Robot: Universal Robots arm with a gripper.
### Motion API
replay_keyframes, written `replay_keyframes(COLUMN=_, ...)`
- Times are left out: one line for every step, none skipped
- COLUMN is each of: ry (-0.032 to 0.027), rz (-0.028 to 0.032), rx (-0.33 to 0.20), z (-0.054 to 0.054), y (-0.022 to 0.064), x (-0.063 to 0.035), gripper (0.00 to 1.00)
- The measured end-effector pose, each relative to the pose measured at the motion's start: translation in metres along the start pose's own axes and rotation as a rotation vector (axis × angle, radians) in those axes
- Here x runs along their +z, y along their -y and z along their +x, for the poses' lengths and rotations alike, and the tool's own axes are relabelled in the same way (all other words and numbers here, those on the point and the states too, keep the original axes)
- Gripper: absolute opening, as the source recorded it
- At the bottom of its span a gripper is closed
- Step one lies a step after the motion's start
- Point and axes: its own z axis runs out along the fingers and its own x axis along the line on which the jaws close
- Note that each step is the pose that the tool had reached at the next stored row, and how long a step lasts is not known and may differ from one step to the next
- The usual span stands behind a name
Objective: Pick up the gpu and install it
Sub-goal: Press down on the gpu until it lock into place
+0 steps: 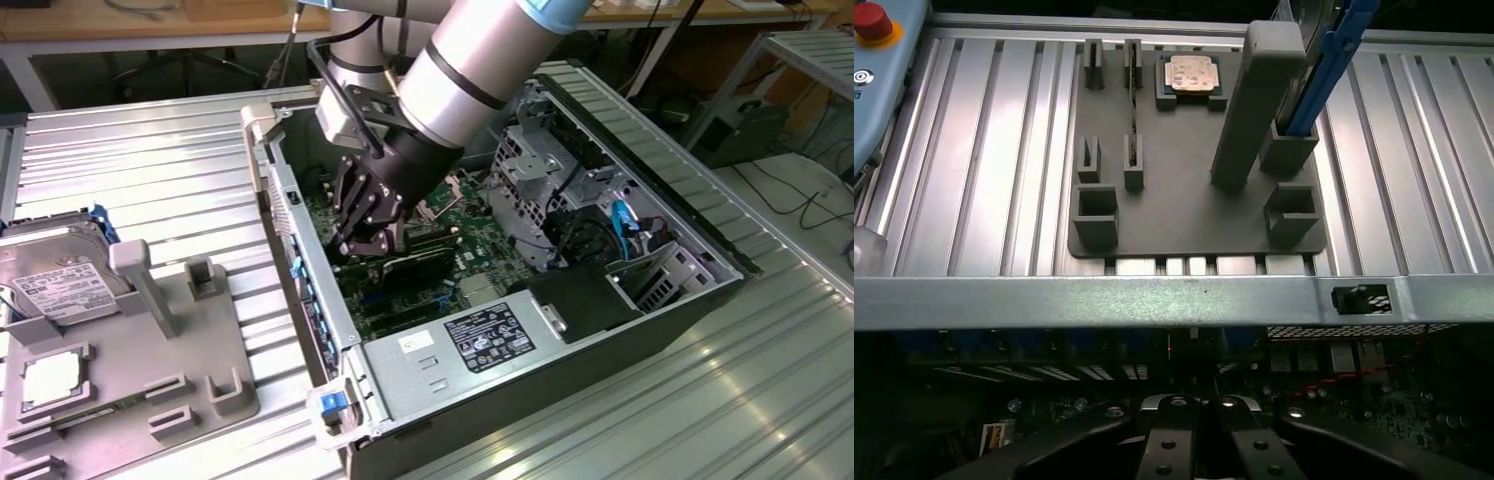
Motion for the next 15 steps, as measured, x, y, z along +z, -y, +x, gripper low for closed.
replay_keyframes(ry=0.0025, rz=-0.0001, rx=-0.001, z=0.002, y=0.0001, x=0.0000, gripper=0.11)
replay_keyframes(ry=0.0047, rz=-0.0003, rx=-0.002, z=0.005, y=0.0001, x=0.0000, gripper=0.11)
replay_keyframes(ry=0.0065, rz=-0.0006, rx=-0.003, z=0.007, y=0.0001, x=-0.0001, gripper=0.11)
replay_keyframes(ry=0.0082, rz=-0.0007, rx=-0.004, z=0.009, y=0.0001, x=-0.0003, gripper=0.11)
replay_keyframes(ry=0.0098, rz=-0.0007, rx=-0.005, z=0.009, y=0.0001, x=-0.0003, gripper=0.11)
replay_keyframes(ry=0.0104, rz=-0.0007, rx=-0.005, z=0.009, y=0.0000, x=-0.0002, gripper=0.11)
replay_keyframes(ry=0.0105, rz=-0.0011, rx=-0.005, z=0.009, y=0.0004, x=-0.0003, gripper=0.11)
replay_keyframes(ry=0.0105, rz=-0.0014, rx=-0.005, z=0.009, y=0.0024, x=-0.0007, gripper=0.11)
replay_keyframes(ry=0.0107, rz=-0.0011, rx=-0.005, z=0.009, y=0.0054, x=-0.0015, gripper=0.11)
replay_keyframes(ry=0.0105, rz=-0.0010, rx=-0.006, z=0.009, y=0.0092, x=-0.0029, gripper=0.11)
replay_keyframes(ry=0.0106, rz=-0.0010, rx=-0.006, z=0.009, y=0.0102, x=-0.0034, gripper=0.11)
replay_keyframes(ry=0.0107, rz=0.0005, rx=-0.008, z=0.008, y=0.0104, x=-0.0032, gripper=0.11)
replay_keyframes(ry=0.0080, rz=0.0090, rx=-0.014, z=0.006, y=0.0106, x=-0.0029, gripper=0.11)
replay_keyframes(ry=0.0042, rz=0.0252, rx=-0.022, z=0.004, y=0.0106, x=-0.0027, gripper=0.11)
replay_keyframes(ry=0.0011, rz=0.0403, rx=-0.028, z=0.003, y=0.0107, x=-0.0026, gripper=0.11)
